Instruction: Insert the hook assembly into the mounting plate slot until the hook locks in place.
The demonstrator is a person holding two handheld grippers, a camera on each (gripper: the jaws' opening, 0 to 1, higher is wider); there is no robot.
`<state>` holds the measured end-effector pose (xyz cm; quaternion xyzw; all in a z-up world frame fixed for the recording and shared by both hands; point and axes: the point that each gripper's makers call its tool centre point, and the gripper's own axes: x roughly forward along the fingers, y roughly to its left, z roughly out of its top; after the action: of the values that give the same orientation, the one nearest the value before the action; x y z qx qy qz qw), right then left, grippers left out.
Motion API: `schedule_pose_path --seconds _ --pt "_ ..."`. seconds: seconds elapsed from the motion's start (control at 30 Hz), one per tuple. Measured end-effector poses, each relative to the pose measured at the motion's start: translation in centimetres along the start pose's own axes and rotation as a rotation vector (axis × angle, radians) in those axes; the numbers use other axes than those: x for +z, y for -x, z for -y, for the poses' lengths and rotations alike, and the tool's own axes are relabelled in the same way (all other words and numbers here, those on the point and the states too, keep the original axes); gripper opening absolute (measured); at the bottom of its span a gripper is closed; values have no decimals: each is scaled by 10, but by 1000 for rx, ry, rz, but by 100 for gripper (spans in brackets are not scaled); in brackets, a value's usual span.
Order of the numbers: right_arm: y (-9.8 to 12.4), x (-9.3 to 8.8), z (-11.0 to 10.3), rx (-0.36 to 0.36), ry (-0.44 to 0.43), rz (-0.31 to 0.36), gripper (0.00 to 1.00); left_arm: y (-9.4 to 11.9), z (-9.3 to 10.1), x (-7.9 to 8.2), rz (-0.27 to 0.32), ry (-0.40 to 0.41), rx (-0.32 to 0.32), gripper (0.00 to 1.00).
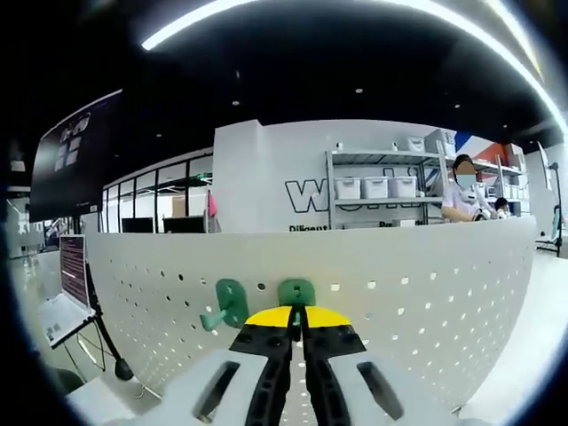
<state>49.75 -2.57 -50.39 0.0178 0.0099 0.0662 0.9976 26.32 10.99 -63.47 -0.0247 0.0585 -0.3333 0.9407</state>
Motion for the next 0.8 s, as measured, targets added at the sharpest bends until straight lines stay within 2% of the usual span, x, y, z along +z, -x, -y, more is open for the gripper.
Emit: schedule_pose_path --seconds 0.8 --pt "-2 -5 0 2 46 -14 2 1 -4 1 11 7 12 61"
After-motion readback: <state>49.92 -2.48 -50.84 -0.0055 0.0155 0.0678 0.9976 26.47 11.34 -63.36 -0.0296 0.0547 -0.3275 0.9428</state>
